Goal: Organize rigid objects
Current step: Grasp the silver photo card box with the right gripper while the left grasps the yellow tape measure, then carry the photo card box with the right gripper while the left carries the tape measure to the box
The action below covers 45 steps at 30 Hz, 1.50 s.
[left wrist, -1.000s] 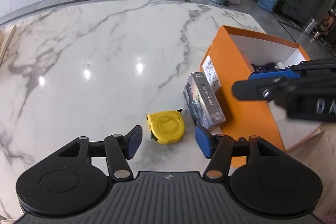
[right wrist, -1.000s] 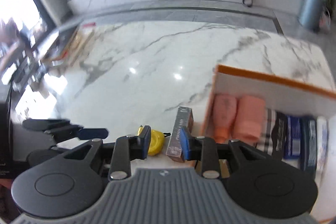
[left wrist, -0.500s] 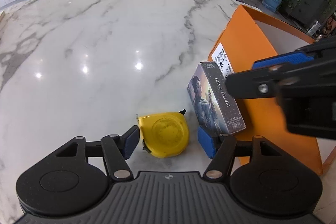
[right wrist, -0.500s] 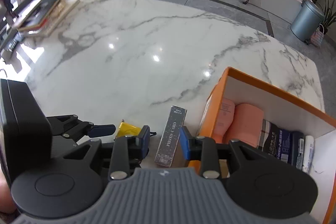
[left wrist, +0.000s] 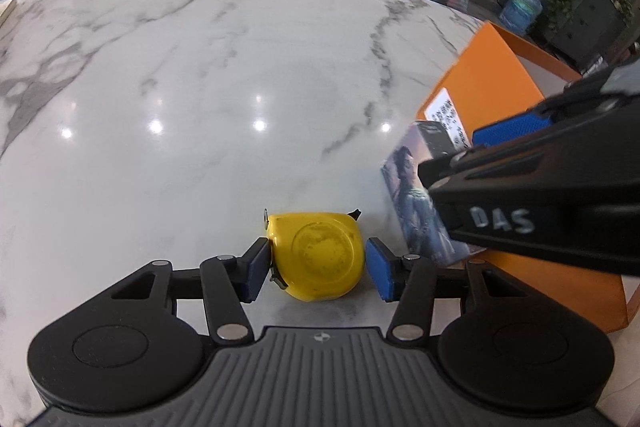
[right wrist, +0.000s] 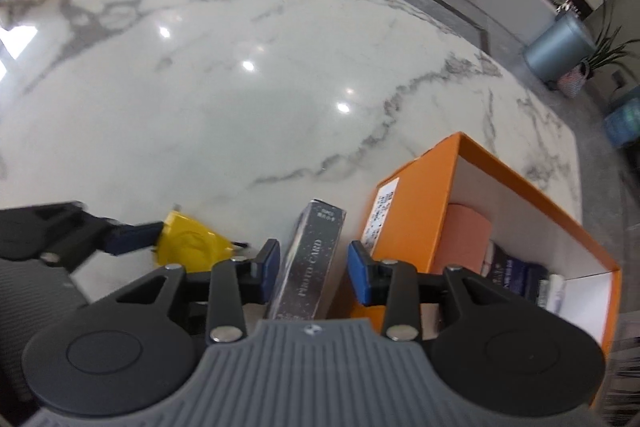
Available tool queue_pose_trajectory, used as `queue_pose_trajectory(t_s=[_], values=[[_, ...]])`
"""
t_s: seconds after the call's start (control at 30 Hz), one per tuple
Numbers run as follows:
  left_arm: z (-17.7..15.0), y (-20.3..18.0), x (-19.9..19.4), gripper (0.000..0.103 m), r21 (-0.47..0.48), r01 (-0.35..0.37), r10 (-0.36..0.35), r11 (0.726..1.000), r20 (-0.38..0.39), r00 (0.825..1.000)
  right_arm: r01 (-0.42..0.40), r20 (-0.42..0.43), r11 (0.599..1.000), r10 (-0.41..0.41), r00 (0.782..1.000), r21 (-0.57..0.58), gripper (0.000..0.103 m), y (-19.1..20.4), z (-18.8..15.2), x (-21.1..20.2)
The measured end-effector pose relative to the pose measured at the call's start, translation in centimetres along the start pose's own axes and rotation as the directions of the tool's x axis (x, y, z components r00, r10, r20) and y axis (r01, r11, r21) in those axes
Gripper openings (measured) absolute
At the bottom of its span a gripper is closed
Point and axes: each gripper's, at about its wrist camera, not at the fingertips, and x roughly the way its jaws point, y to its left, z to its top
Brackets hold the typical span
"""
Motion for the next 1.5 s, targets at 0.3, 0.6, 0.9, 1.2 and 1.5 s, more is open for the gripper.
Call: queue_pose_trajectory(t_s=[0.3, 0.6, 0.9, 1.2, 1.5], values=[[0.4, 1.8, -0.2, 0.06, -0.075, 0.022, -0.021, 0.997, 0.007, 1.0, 0.054, -0.067, 0.998, -0.055, 0.996, -0.022, 0.039, 1.6, 0.7, 2.0], [0.5, 3.3, -0.5, 0.063, -0.139, 0.041, -0.04, 0.989, 0.01, 0.999, -0.106, -0.052, 0.988, 0.113, 0.992, 0.111, 0.023, 0.4, 0.4, 1.0], [0.3, 2.4, -0.5, 0.077, -0.093, -0.026, 0.028, 0.995, 0.028, 0.999, -0.164, -0.025, 0.972, 0.171, 0.985, 0.168, 0.028, 0.0, -0.5, 1.2], [0.0, 0.0, 0.2, 0.075, 0.002, -0.202, 0.202, 0.979, 0.037, 0.979, -0.238, 0.003, 0.948, 0.243, 0.97, 0.213, 0.024, -0.7, -1.9, 2.1], [0.2, -0.8, 0.6, 0.06, 0.044, -0.273, 0.271, 0.961, 0.044, 0.962, -0.306, 0.065, 0.928, 0.299, 0.952, 0.213, 0.023, -1.1, -2.5, 1.4]])
